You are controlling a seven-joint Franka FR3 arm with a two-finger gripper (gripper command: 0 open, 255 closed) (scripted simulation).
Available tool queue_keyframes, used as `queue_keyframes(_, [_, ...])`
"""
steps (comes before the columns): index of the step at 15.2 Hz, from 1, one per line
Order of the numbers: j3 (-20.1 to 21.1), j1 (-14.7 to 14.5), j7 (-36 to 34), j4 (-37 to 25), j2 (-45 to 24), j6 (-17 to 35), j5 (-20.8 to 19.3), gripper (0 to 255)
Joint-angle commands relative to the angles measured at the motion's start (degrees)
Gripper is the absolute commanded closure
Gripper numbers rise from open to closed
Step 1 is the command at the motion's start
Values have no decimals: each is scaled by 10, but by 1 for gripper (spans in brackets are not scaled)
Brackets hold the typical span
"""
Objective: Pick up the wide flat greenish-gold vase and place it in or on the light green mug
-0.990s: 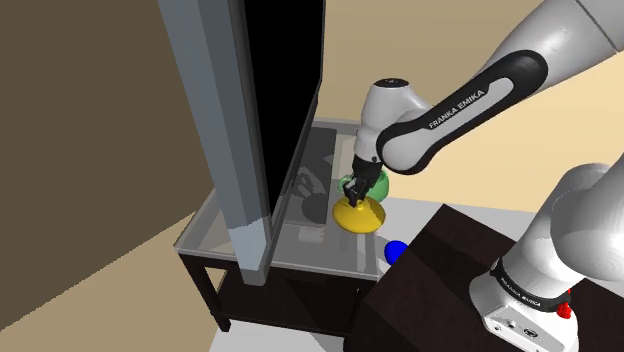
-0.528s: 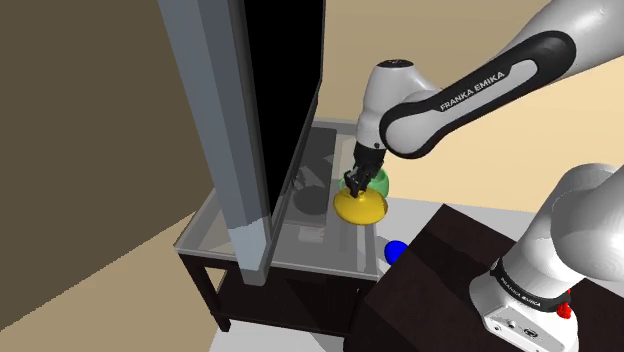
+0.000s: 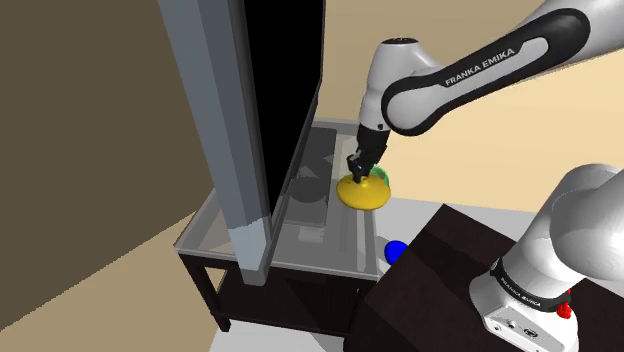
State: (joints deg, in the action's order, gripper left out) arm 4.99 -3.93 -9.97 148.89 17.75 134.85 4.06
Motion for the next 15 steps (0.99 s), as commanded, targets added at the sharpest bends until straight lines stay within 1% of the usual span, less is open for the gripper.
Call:
queue_keyframes(1, [-21,15,30,-20,-12,-9,-7,255])
queue_keyframes(8, [-82,56,122,-110,-73,-41,-19,255])
queue_keyframes(15, [-130,91,209,-229,-154,-83,-12,255])
